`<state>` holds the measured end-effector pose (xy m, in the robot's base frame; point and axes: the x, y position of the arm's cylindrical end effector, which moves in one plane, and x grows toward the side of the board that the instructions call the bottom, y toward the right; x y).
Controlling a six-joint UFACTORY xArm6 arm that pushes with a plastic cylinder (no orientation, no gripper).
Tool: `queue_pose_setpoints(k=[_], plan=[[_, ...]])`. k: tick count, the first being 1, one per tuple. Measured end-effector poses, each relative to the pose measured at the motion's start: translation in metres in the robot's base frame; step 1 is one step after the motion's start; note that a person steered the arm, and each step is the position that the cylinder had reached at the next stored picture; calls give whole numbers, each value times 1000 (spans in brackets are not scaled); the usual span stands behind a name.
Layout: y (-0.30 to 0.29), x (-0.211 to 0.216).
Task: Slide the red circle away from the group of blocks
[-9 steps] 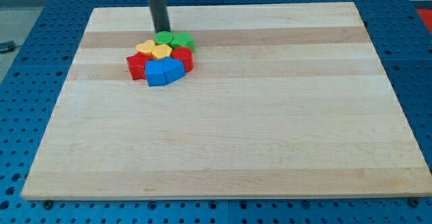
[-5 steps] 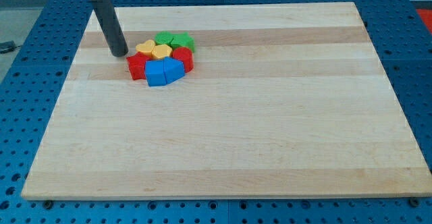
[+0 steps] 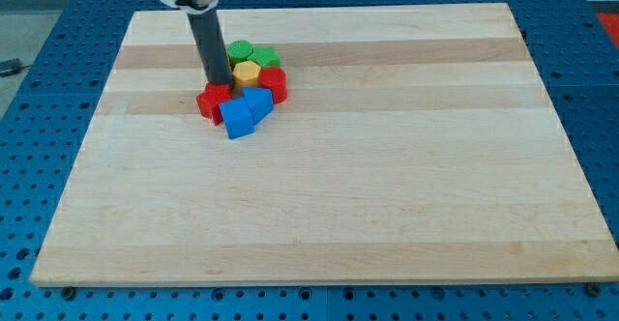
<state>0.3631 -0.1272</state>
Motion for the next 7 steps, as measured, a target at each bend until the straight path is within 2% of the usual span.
queue_pose_setpoints(k=[5,6,7], plan=[[131,0],[149,0],[135,0]])
